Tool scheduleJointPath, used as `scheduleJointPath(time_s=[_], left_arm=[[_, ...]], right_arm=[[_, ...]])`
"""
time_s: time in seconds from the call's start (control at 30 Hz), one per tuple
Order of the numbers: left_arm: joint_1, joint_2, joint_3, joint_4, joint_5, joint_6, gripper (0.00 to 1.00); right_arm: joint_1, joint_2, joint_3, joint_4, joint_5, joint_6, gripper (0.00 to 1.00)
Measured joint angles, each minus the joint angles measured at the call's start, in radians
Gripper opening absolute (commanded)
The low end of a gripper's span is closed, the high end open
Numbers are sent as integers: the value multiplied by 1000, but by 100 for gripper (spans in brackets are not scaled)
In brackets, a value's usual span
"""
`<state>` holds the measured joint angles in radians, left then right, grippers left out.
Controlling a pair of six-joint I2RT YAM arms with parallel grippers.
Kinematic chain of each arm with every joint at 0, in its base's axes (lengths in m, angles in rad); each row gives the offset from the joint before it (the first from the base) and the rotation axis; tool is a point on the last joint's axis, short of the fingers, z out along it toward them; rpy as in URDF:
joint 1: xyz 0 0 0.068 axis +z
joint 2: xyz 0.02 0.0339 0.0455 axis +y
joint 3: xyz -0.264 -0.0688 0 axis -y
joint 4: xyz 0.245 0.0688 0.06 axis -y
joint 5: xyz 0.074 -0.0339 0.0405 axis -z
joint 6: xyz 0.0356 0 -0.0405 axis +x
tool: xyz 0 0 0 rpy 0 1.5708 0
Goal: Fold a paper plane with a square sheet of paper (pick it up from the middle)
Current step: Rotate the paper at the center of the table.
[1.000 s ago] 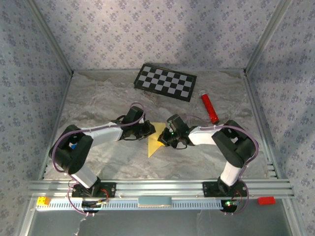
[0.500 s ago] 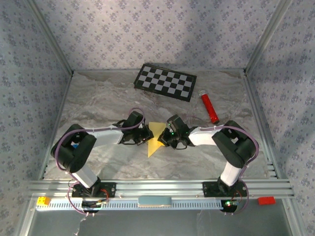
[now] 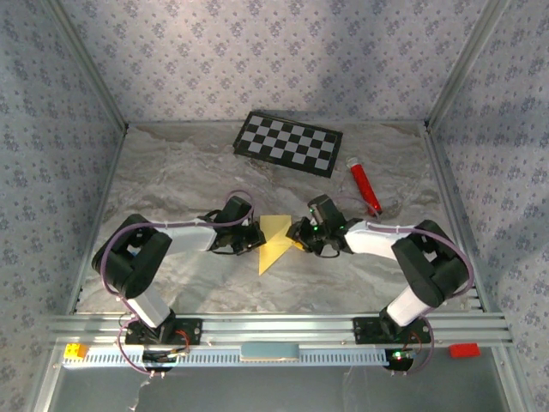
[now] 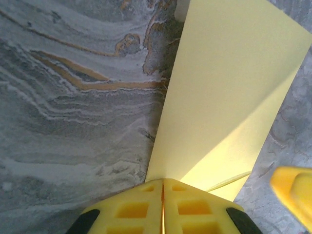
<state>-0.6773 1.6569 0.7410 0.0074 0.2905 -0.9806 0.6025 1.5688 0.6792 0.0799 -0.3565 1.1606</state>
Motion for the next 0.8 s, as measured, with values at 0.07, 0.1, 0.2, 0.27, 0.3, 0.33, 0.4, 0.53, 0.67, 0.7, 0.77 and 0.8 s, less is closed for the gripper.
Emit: scheduleJointPath(time_s=[0.07,0.1,0.2,0.27,0.3,0.33,0.4,0.53,0.67,0.7,0.77,0.8], left_arm=[[0,0,3,-6,0,10,8],[0,0,3,-7,0,13,8],[0,2,11,-18,0,26,7],[0,2,14,-27,0,34,7],[0,2,15,-31,0,38,7],[0,2,16,-32,0,42,6],[0,2,18,-35,0,49,6],[0,2,18,-35,1,56,6],[0,2,18,-35,1,56,6],[0,2,18,-35,1,56,6],[0,2,18,-35,1,56,6],[0,2,18,-35,1,56,6]], right_arm=[[-36,0,-2,-10,-16,-25,35],[-48,2,-2,-15,-29,-37,35],[-57,15,8,-29,-67,-76,35],[-57,34,31,-42,-89,-99,34],[-57,45,46,-49,-98,-110,34],[-57,55,59,-55,-103,-123,34],[-57,79,90,-69,-112,-151,34],[-57,116,152,-123,-112,-214,34],[-66,156,208,-169,-112,-269,34],[-70,166,216,-179,-112,-281,34],[-75,180,230,-198,-112,-298,34],[-78,187,236,-208,-112,-305,34]])
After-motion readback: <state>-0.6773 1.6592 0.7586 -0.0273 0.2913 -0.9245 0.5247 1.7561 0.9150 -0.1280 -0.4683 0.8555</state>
